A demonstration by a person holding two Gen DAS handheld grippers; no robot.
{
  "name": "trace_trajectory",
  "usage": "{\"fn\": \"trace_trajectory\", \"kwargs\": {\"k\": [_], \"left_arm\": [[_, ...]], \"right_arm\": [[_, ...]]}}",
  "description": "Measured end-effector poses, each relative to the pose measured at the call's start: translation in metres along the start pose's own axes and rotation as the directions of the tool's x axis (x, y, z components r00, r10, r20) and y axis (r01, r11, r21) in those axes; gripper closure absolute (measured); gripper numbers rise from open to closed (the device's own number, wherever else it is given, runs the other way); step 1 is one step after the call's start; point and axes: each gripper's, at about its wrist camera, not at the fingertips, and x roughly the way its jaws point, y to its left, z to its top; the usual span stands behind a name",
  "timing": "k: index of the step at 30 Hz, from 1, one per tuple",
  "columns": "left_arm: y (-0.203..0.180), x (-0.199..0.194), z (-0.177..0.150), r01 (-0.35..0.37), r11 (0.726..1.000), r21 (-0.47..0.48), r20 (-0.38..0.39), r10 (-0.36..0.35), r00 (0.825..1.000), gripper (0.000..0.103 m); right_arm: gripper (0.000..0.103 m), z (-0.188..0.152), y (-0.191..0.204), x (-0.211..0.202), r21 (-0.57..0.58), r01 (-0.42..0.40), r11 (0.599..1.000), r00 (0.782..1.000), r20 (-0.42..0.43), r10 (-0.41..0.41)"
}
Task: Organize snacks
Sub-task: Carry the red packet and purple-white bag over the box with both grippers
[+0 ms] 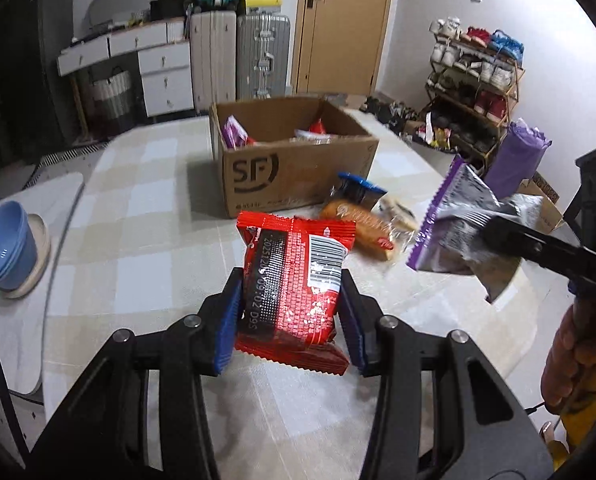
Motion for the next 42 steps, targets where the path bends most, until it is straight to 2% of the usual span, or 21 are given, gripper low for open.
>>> {"fn": "trace_trajectory", "kwargs": {"k": [8, 14, 19, 28, 37, 42], "left_arm": [[-0.004, -0.058, -0.018, 0.04, 0.998, -0.04, 0.055, -0.038, 0.998, 0.061], [-0.004, -0.068, -0.025, 0.047, 0.998, -0.052, 0.046, -0.044, 0.998, 0.061], [-0.001, -0.065, -0.014, 0.046, 0.998, -0.043, 0.045, -0.044, 0.998, 0.061], [0.013, -0.031, 0.045, 0.04, 0.998, -0.04, 0.068, -0.038, 0.997, 0.061], [0.023, 0.007, 0.124, -0.01, 1.0, 0.004, 0.096, 0.009, 0.995, 0.061], [0.032, 0.034, 0.17, -0.003, 1.0, 0.007, 0.099, 0.003, 0.995, 0.061]], "right_arm": [[0.074, -0.016, 0.006, -0.013, -0.001, 0.008, 1.0, 1.0, 0.007, -0.008], [0.074, -0.014, 0.009, -0.014, -0.004, -0.003, 1.0, 1.0, 0.01, 0.003], [0.074, -0.001, 0.012, -0.011, -0.024, -0.011, 1.0, 1.0, 0.024, 0.012], [0.074, 0.05, 0.013, 0.012, -0.064, -0.019, 0.998, 0.999, 0.04, 0.021], [0.074, 0.116, 0.008, 0.044, -0.131, -0.001, 0.991, 0.999, 0.044, 0.006], [0.074, 0.148, 0.0, 0.069, -0.133, 0.012, 0.991, 0.999, 0.031, -0.008]]}}
